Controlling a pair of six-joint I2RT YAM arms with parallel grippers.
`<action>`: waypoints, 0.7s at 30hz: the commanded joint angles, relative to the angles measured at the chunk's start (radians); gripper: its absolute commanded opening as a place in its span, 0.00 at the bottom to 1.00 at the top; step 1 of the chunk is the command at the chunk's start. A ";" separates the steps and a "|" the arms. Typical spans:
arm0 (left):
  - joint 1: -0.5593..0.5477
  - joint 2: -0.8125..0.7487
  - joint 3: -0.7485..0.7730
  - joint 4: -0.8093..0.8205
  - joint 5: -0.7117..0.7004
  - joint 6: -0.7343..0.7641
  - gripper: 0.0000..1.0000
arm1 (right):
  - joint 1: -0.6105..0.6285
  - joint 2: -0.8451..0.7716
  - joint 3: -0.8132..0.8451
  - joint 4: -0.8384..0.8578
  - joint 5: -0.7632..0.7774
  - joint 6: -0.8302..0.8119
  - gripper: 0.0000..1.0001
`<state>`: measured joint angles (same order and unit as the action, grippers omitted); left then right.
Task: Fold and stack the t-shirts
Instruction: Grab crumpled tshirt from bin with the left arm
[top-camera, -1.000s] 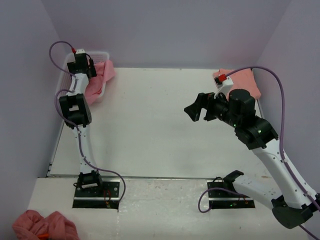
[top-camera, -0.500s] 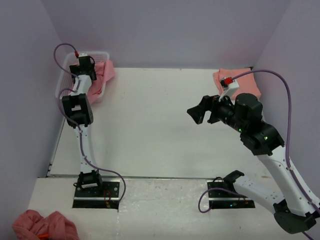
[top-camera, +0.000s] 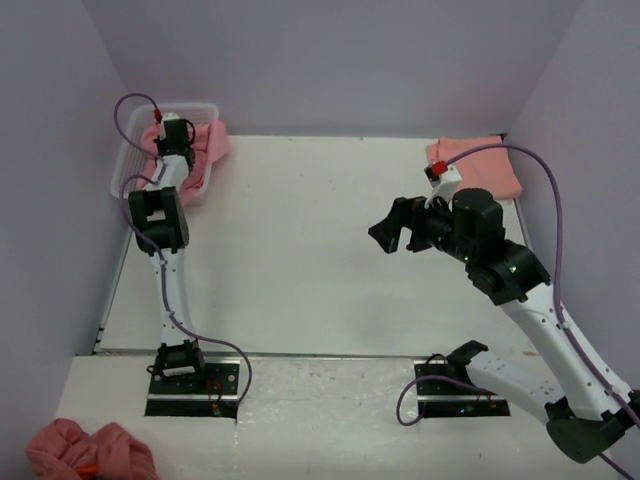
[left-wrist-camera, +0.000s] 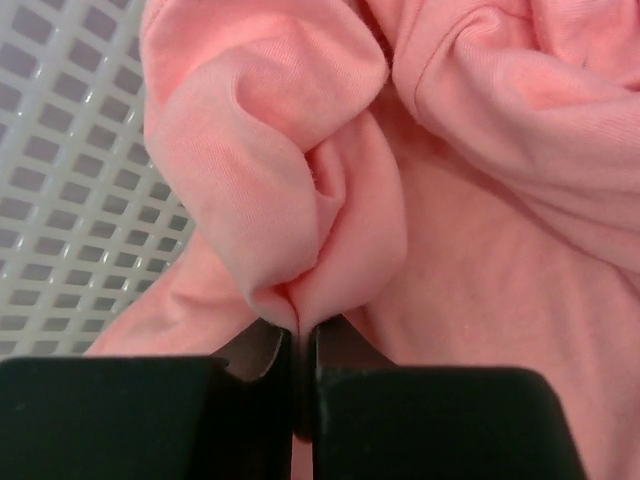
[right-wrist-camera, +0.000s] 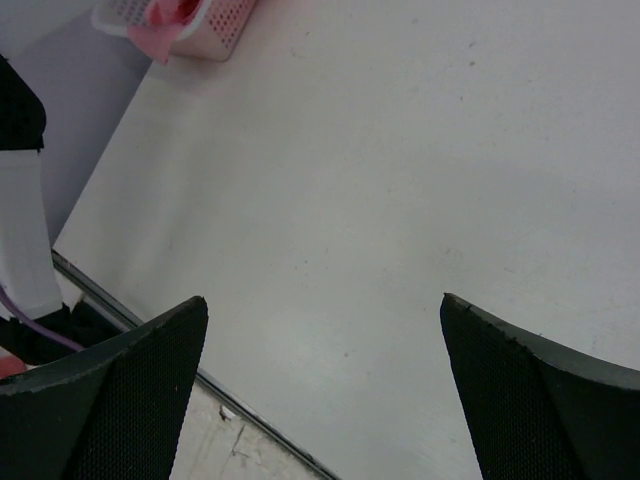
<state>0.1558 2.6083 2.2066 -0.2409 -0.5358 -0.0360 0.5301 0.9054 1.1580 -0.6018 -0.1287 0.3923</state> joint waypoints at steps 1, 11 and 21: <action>0.004 -0.076 -0.038 0.086 0.006 0.001 0.00 | 0.004 0.015 -0.050 0.039 -0.041 0.025 0.99; -0.053 -0.404 -0.143 0.222 0.316 0.016 0.00 | 0.056 0.043 -0.115 0.073 -0.028 0.056 0.99; -0.116 -0.657 -0.009 0.164 0.557 -0.038 0.00 | 0.097 0.098 -0.106 0.019 0.210 0.074 0.99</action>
<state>0.0563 2.0491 2.1300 -0.0875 -0.1020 -0.0566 0.6228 0.9699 1.0317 -0.5644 -0.0692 0.4473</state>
